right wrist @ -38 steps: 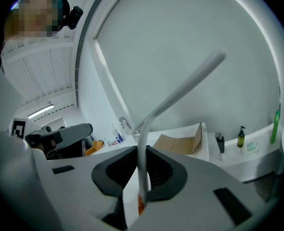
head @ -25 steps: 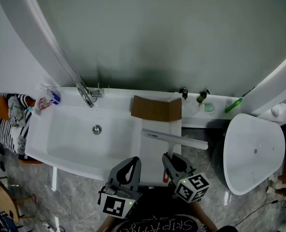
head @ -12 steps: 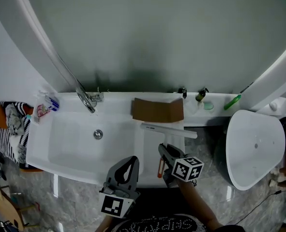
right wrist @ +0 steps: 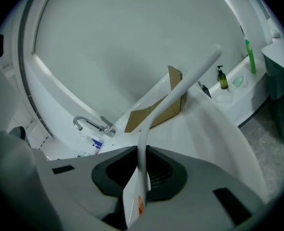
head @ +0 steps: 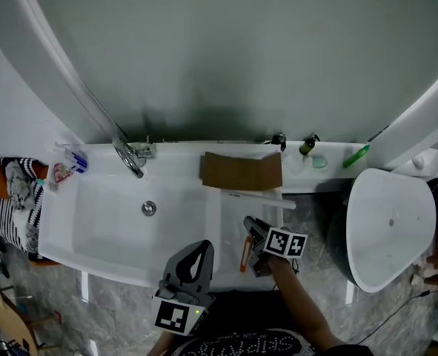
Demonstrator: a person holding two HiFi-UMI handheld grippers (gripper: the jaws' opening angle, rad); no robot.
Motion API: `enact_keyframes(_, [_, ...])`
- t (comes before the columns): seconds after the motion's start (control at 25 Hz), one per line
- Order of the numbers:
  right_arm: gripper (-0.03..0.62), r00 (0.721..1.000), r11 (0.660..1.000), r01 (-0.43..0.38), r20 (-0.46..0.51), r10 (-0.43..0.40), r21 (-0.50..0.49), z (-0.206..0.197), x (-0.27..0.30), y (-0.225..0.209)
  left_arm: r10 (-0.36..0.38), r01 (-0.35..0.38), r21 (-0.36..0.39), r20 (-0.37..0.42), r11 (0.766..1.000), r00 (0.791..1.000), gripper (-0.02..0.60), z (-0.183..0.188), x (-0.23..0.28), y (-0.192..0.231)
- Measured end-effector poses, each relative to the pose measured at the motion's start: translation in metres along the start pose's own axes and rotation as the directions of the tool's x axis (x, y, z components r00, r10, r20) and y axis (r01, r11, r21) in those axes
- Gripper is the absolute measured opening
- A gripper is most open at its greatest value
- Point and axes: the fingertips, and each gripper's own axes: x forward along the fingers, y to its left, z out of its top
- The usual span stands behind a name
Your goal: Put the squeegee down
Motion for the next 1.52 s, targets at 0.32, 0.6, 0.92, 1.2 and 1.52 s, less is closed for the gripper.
enact_keyframes(0.32, [0.06, 0.998, 0.998, 0.056, -0.035, -0.056, 0.022, -0.006, 0.014, -0.021, 0.01, -0.01, 0.0, -0.01, 1.0, 1.0, 0.006, -0.002, 0.003, 0.003])
enact_keyframes(0.6, [0.061, 0.993, 0.995, 0.097, -0.065, -0.097, 0.0, -0.009, 0.018, -0.034, -0.012, 0.012, 0.013, 0.055, 1.0, 0.998, 0.006, 0.003, 0.006, -0.001])
enact_keyframes(0.92, [0.063, 0.991, 0.993, 0.103, -0.077, -0.106, -0.05, -0.009, 0.019, -0.032, -0.014, 0.014, 0.009, -0.016, 1.0, 1.0, 0.006, -0.005, 0.005, 0.0])
enact_keyframes(1.2, [0.129, 0.988, 0.975, 0.141, -0.041, -0.15, -0.169, 0.004, 0.008, -0.027, -0.014, 0.015, 0.011, -0.017, 1.0, 1.0, 0.006, -0.004, 0.001, 0.0])
enact_keyframes(1.52, [0.129, 0.973, 0.931, 0.206, 0.16, -0.164, -0.302, 0.045, -0.036, -0.004, -0.032, 0.032, 0.012, 0.032, 0.999, 0.999, 0.006, 0.01, 0.001, -0.007])
